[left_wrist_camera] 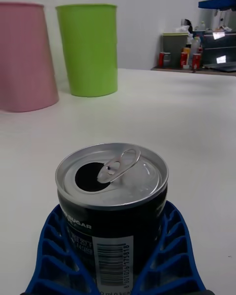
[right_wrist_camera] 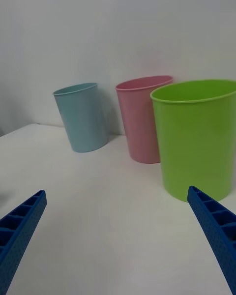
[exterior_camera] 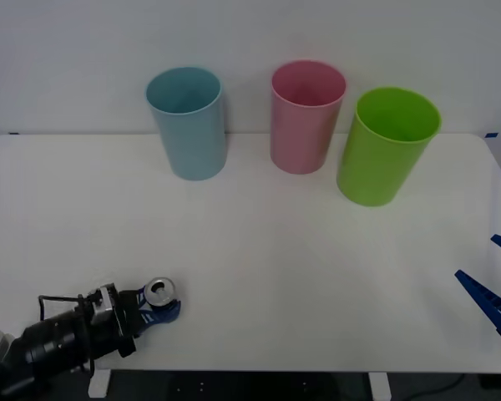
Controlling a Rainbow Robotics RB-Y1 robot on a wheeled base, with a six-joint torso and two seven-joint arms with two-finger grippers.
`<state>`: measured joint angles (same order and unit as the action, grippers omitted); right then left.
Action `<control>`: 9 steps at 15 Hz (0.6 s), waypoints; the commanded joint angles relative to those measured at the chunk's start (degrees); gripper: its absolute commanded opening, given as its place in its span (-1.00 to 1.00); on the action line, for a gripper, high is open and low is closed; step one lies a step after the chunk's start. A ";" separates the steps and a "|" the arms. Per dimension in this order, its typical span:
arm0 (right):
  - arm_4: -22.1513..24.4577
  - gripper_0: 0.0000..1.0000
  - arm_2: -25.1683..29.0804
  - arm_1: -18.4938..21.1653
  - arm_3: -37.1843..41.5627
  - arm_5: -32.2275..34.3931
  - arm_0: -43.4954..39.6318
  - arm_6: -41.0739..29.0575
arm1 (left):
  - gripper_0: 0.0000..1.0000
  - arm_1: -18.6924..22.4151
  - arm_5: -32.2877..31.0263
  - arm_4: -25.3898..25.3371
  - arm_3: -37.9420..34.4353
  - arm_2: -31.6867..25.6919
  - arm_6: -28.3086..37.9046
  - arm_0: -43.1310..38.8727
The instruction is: Grasp the object on the table and drop it into the matching bin: aluminum can to the light blue bin, PET bottle to the pink bin.
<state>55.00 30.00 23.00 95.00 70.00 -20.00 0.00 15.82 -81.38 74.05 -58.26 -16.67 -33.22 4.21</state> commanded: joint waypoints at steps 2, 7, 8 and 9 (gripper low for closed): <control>0.00 1.00 0.00 0.00 0.00 0.00 0.00 0.00 | -1.00 0.00 0.44 -0.48 -0.01 -4.87 1.49 -0.07; 0.00 1.00 0.00 0.00 0.00 0.00 0.00 0.00 | -1.00 0.35 7.12 -6.64 -0.01 -5.31 3.07 -0.07; 0.00 1.00 0.00 0.00 0.00 0.00 0.00 0.00 | -1.00 0.26 8.35 -7.95 -0.01 -5.40 3.34 -0.07; 0.00 1.00 0.00 0.00 0.00 0.00 0.00 0.00 | -1.00 0.35 9.84 -9.89 -0.27 -5.40 3.51 0.01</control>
<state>55.00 30.00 23.00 95.00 70.00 -20.00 0.00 16.12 -72.59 65.50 -58.35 -22.05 -29.85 4.15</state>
